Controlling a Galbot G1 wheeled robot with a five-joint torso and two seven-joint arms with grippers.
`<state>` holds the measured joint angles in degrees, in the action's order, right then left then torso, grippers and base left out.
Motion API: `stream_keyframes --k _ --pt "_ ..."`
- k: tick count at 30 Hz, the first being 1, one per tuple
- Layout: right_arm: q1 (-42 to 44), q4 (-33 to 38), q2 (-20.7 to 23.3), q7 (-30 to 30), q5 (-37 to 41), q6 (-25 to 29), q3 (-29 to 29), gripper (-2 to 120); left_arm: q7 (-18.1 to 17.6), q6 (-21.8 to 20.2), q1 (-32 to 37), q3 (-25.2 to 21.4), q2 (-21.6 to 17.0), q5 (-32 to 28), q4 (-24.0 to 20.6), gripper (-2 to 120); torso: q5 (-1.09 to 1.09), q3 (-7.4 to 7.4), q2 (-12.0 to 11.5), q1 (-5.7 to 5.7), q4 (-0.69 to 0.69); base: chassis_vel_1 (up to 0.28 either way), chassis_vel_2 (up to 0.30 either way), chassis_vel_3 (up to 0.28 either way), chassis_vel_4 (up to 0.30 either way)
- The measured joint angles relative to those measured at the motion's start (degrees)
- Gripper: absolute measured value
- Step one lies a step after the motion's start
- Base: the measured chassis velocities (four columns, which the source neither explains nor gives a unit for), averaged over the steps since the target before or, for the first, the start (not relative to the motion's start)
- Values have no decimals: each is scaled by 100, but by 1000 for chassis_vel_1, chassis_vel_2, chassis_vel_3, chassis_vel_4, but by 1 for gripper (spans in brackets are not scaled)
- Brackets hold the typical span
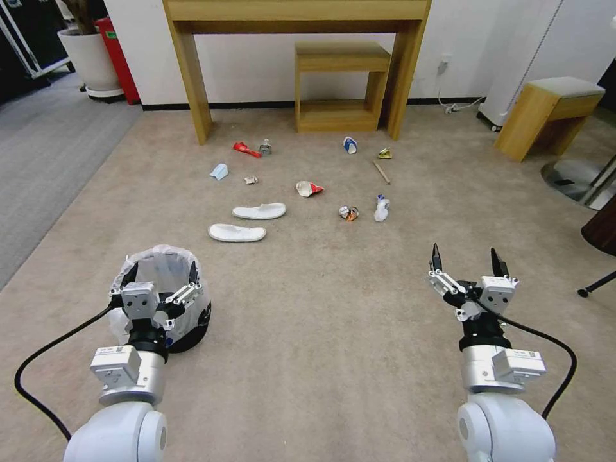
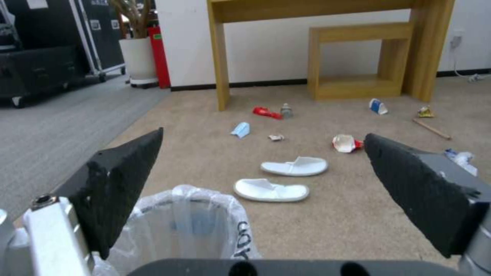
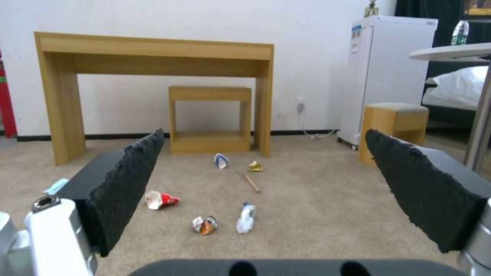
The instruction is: Pick up the trash bin and place the garbage on the floor into it.
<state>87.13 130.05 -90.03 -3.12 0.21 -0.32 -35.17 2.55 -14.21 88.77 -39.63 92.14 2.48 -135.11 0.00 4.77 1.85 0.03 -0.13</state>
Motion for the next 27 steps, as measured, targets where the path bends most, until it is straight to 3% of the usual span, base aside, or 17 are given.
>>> stream_keyframes --k 27 --pt "-40 -9 65 -43 149 78 -132 100 4 -3 5 -46 0 -49 50 100 0 0 0 0 0 0 0 0 0"
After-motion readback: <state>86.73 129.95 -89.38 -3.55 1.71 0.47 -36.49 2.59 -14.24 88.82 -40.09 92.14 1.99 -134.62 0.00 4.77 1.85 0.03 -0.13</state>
